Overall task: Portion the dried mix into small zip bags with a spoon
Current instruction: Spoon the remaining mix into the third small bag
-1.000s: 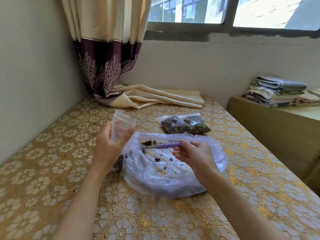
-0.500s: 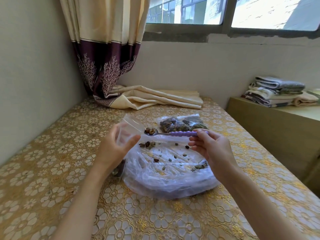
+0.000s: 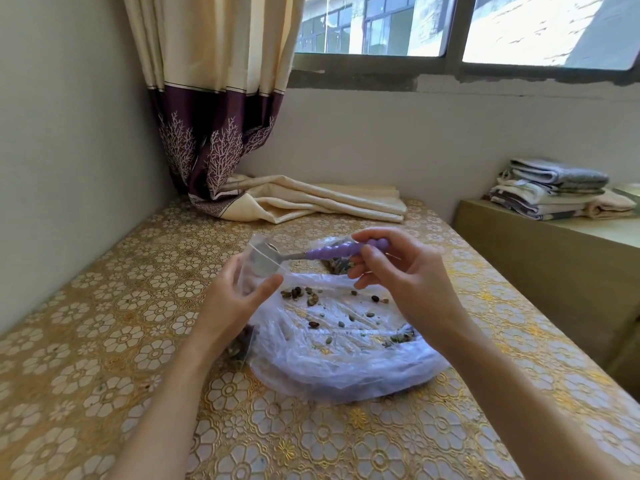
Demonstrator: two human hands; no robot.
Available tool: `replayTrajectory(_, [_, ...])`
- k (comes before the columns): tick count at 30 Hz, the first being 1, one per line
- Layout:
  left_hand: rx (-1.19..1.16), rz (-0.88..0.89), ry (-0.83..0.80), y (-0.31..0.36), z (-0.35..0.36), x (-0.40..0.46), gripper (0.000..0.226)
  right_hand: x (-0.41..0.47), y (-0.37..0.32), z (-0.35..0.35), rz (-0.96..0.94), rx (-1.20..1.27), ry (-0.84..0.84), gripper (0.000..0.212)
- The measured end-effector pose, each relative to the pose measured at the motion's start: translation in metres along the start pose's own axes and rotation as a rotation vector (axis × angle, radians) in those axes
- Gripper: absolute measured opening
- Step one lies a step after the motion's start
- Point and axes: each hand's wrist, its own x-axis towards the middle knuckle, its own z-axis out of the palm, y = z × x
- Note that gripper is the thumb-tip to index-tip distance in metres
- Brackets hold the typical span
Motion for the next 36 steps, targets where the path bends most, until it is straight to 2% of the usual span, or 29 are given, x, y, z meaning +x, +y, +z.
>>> replayTrajectory(3, [0.044,-0.001,0.018,-0.003,-0.002,0.002,0.067,0.001,0.002,-0.005,0.014,0.041,0.056,0.016])
replayTrajectory(9, [0.072,0.013,0.025,-0.004,-0.001,0.002,0.074,0.014,0.017,-0.025,0.212,0.297,0.367,0.019])
replayTrajectory(12, [0.065,0.021,0.037,-0.002,0.000,0.001,0.076,0.014,0.030,-0.040,0.250,0.246,0.427,0.022])
replayTrajectory(15, [0.086,0.038,0.048,-0.002,0.000,0.001,0.065,0.010,0.041,-0.055,0.238,0.092,0.363,0.022])
replayTrajectory(20, [0.141,0.065,0.056,0.000,0.005,-0.001,0.054,0.009,0.047,-0.077,0.284,0.226,0.285,0.016])
replayTrajectory(27, [0.164,0.099,0.036,0.003,0.009,-0.003,0.076,0.030,0.051,-0.088,0.216,0.023,0.239,0.020])
replayTrajectory(32, [0.157,0.096,0.040,-0.001,0.010,-0.001,0.054,0.042,0.051,-0.090,0.238,-0.125,0.178,0.023])
replayTrajectory(36, [0.174,0.109,0.040,-0.003,0.010,0.001,0.052,0.049,0.046,-0.089,0.257,-0.185,0.078,0.023])
